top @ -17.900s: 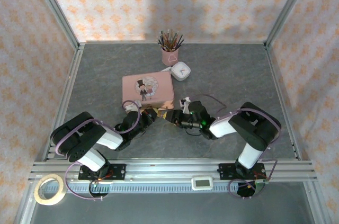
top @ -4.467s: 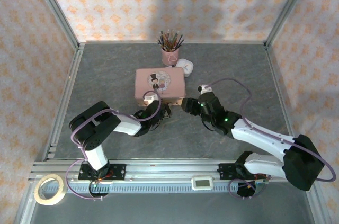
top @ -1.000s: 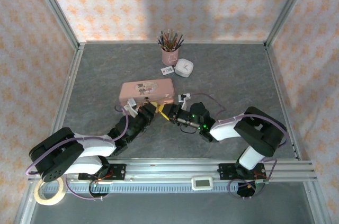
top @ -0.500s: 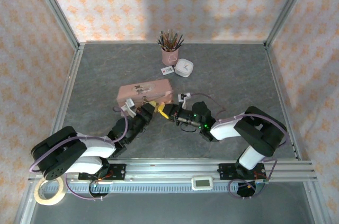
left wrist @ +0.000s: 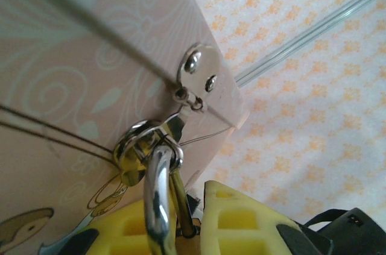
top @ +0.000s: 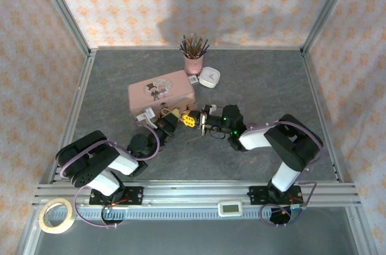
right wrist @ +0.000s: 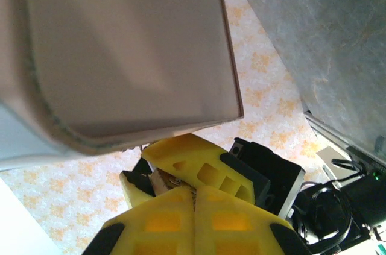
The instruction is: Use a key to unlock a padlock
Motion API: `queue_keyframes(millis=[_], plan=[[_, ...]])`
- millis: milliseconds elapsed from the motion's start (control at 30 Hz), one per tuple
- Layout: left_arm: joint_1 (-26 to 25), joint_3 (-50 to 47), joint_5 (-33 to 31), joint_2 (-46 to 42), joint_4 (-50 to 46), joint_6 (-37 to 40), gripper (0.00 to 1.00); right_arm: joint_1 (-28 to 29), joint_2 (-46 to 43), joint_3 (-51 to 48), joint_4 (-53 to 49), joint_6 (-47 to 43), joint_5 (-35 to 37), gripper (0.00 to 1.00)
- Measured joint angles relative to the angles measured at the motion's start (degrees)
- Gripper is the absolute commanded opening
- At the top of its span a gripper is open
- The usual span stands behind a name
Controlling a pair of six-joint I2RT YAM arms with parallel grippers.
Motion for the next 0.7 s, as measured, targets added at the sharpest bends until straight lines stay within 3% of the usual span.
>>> queue_keyframes(millis=[233,400,567,700], plan=[[0.0,0.9,-2.2,1.9,0.0,-0.4,0.00,-0.5,-0.3,1.2,-4.9,-3.0,0.3,0.00],[-0.9,0.7,-4.4,2.1,-0.2,-4.9,0.00,0.1,-8.9,4.4,-25.3,-21.0,4.2,0.20],[-1.3,0.2,-5.8,1.2,-4.4,-7.7,0.00,-0.2,-19.4,6.1,-28.1,-35.0,10.3,0.31],[-1.3,0.3,-7.7,-3.6,-10.5,-10.2,0.00,0.5,-20.6,5.5,-28.3,-42.5,12.7,0.34]])
